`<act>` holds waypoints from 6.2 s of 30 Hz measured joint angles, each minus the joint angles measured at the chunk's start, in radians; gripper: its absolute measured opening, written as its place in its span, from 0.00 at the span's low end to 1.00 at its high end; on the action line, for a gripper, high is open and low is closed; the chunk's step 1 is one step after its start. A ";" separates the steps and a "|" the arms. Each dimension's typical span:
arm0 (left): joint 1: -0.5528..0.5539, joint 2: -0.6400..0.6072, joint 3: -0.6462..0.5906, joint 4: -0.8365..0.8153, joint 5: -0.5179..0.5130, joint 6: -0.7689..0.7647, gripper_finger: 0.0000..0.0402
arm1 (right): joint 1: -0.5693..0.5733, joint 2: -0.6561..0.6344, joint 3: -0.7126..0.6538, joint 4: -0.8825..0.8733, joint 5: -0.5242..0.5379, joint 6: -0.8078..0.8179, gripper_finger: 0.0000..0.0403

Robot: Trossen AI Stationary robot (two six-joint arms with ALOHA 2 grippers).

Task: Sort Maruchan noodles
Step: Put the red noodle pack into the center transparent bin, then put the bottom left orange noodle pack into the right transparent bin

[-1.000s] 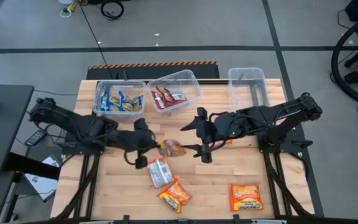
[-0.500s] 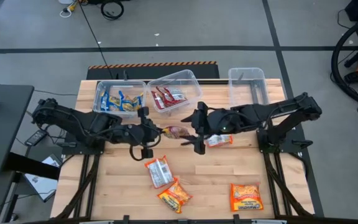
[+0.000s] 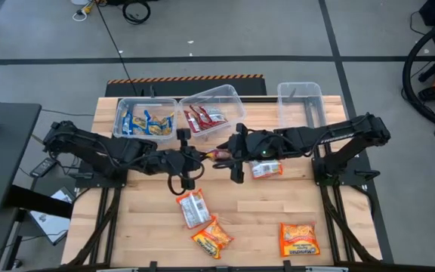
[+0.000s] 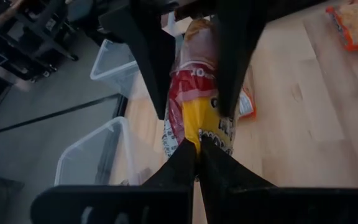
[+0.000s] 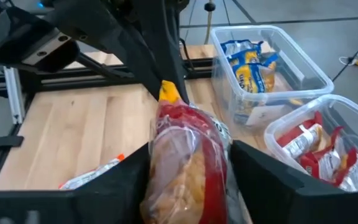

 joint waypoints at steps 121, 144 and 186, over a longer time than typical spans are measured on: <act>-0.091 -0.445 -0.005 -0.486 0.131 -0.686 0.62 | -0.591 0.211 0.027 -0.421 0.041 0.622 0.56; 0.241 -0.439 -0.005 -0.399 0.248 -0.563 0.61 | -0.610 0.335 0.027 0.095 -0.156 0.120 0.50; 0.167 -0.754 -0.441 -0.045 0.622 -0.445 0.48 | 0.348 0.185 0.029 0.037 0.276 1.092 0.44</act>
